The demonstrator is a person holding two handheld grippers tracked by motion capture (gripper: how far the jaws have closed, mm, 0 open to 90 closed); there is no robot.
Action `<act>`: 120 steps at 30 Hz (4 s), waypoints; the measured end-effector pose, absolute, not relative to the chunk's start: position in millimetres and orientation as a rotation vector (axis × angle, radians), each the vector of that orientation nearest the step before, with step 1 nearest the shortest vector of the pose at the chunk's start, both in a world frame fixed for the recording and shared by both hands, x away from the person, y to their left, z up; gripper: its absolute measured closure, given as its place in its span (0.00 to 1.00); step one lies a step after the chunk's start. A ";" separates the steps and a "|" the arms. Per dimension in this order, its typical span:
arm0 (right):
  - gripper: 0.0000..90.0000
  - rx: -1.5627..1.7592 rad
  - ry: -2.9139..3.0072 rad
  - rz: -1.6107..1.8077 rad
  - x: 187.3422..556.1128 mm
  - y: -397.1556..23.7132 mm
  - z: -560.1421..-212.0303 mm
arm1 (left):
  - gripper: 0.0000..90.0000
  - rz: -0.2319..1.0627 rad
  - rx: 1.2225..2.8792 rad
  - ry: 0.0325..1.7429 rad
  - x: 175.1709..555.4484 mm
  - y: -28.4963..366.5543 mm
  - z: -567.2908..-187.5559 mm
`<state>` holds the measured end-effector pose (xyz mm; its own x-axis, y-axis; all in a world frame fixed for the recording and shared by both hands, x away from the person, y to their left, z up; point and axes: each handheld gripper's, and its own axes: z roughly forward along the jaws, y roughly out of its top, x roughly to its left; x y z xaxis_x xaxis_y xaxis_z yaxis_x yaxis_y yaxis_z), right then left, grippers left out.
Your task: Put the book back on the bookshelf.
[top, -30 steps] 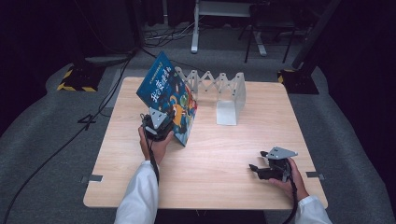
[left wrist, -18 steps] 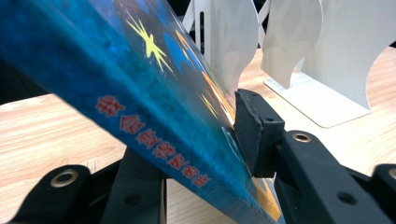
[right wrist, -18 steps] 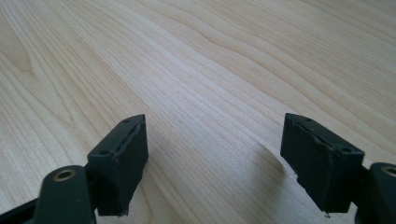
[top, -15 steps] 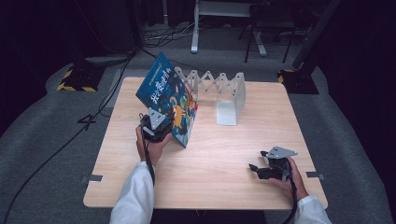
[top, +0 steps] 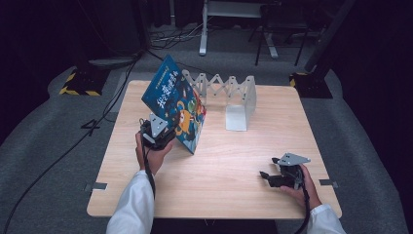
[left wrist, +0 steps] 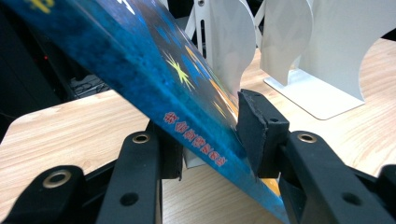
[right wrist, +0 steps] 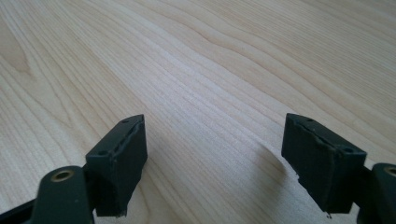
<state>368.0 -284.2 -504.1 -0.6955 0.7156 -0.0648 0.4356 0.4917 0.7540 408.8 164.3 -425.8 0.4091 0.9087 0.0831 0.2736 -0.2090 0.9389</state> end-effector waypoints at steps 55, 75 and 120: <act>0.25 0.876 2.367 0.934 349.4 -286.0 -474.4 | 0.56 0.848 1.984 0.830 342.4 194.9 -416.8; 0.24 0.946 2.306 0.906 332.2 -319.4 -475.4 | 0.30 0.692 2.103 0.843 321.9 218.5 -446.1; 0.17 1.248 2.234 0.975 327.9 -368.9 -504.8 | 0.18 0.409 2.172 1.065 298.0 278.8 -505.4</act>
